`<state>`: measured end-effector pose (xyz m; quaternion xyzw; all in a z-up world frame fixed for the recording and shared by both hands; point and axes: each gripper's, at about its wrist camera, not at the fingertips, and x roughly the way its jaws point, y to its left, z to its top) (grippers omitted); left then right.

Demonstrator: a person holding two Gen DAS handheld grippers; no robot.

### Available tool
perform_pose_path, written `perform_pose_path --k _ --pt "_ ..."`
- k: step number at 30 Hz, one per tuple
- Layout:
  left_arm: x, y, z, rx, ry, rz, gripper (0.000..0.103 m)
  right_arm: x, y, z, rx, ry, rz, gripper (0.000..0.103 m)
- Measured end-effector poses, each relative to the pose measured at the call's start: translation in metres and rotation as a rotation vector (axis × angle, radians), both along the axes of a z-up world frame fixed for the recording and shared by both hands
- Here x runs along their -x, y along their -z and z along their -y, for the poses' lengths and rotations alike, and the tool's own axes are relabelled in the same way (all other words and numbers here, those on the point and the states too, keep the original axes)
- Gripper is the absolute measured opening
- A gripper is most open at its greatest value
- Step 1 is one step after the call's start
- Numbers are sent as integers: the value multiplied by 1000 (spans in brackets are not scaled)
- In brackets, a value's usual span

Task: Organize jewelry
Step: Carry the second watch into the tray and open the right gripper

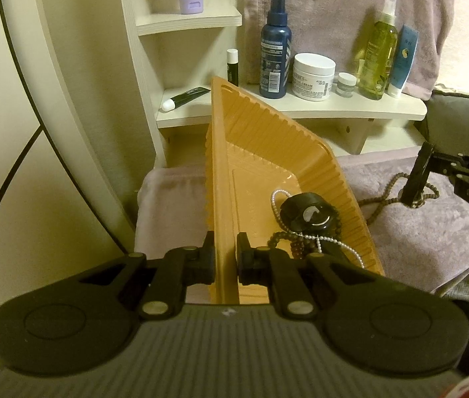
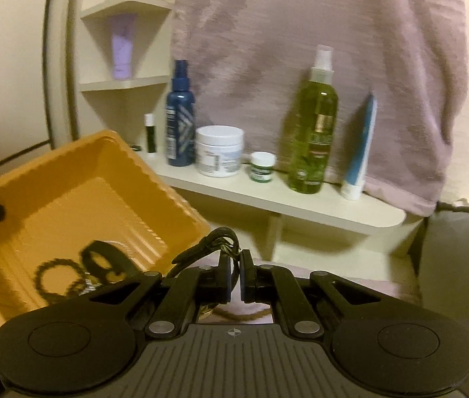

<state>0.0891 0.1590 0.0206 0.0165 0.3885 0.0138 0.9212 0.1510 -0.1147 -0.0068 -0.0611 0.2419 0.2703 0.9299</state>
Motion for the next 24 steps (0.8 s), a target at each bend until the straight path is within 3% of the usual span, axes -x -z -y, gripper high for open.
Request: perform_pose_path --k 15,24 --pt "0 0 0 1 1 1 10 18 -12 -52 -88 -185 -65 5" --pt "0 1 1 0 1 1 10 21 3 -85 -86 -271 -136 5"
